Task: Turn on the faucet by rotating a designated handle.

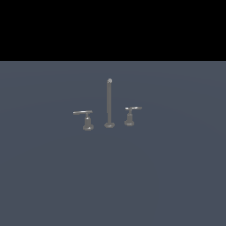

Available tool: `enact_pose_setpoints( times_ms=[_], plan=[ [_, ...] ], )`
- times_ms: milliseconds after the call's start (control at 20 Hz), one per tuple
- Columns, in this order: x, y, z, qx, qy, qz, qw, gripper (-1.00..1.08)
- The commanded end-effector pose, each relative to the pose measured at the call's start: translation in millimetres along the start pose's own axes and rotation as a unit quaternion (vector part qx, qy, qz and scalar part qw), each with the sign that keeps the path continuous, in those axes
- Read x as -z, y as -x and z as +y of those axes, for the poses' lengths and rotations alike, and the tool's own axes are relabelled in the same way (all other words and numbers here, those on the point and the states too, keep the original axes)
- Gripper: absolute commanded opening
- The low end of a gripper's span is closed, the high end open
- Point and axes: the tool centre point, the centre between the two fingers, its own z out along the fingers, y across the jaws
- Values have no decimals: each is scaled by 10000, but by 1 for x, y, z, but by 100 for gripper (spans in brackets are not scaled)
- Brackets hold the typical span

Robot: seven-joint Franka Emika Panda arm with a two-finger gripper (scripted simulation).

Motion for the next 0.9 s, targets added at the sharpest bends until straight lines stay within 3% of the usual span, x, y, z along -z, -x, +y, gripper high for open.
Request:
enact_pose_setpoints(
  times_ms=[0, 400, 850],
  plan=[
    [-15, -5, -14, -260, -11, 4, 9997, -100],
    [-61, -28, -55, -1059, -40, 15, 9944, -100],
    [-109, -60, -94, -1896, -75, 25, 9818, -100]
  ],
)
